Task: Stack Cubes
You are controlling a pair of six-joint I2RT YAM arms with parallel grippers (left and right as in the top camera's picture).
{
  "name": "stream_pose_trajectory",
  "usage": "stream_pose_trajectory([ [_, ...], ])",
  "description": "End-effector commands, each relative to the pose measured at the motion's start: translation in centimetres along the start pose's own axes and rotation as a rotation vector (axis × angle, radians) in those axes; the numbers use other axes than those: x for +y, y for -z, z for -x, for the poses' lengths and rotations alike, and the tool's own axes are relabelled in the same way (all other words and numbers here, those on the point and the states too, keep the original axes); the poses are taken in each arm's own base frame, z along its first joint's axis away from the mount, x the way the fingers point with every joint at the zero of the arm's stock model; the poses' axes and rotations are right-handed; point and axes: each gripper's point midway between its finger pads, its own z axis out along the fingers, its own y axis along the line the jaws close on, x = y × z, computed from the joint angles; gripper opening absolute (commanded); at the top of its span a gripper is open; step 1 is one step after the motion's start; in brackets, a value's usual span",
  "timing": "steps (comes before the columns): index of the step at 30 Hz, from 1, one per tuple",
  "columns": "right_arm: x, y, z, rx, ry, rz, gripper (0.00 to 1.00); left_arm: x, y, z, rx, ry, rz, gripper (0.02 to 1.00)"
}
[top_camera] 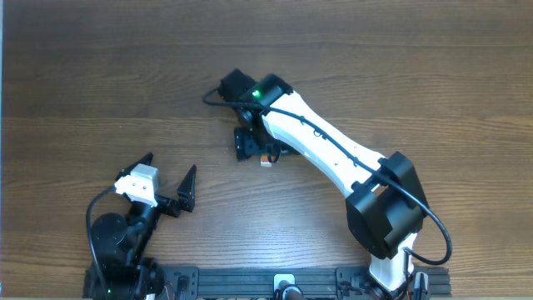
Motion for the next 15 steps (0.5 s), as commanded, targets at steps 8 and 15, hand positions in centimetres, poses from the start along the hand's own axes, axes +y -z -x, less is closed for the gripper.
stream_pose_trajectory([
  [8,0.2,7.3,6.7,-0.236,0.010,0.087,0.991,0.0,0.0,-0.2,0.000,0.010,0.003,1.000],
  [15,0.0,3.7,10.2,-0.183,0.016,0.046,0.991,0.0,0.0,-0.2,0.000,0.010,0.003,1.000],
])
